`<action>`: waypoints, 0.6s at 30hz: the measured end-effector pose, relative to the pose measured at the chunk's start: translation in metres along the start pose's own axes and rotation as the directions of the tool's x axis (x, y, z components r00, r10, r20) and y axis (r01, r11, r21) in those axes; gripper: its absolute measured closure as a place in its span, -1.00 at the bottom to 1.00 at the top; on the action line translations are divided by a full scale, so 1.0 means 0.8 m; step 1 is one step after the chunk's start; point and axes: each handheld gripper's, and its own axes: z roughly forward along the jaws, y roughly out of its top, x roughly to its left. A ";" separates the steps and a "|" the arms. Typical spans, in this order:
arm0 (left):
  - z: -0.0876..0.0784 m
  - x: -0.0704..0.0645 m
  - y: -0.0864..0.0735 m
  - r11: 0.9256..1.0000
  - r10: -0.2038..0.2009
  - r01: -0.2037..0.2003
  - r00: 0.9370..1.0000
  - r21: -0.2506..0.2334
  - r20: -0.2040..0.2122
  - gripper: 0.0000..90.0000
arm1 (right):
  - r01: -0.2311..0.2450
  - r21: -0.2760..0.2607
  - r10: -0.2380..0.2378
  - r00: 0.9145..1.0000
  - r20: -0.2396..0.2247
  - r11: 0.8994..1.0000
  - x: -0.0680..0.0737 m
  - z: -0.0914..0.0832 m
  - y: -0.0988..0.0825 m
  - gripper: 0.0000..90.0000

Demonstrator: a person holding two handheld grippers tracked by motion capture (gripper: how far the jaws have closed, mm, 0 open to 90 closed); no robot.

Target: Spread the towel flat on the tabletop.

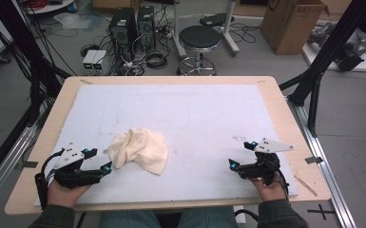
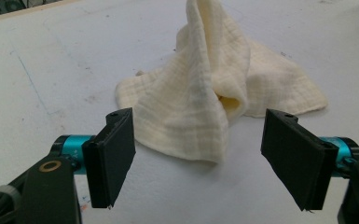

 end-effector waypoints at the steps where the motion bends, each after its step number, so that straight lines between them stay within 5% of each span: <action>1: 0.000 0.000 0.000 1.000 0.000 0.000 1.000 0.000 0.000 -0.41 | -0.005 0.001 0.005 1.000 -0.001 1.000 0.000 0.000 0.000 -0.80; 18: 0.001 -0.001 0.000 1.000 -0.002 0.002 1.000 -0.002 0.010 -0.41 | 0.004 -0.012 -0.004 1.000 -0.001 1.000 0.001 -0.001 0.000 -0.80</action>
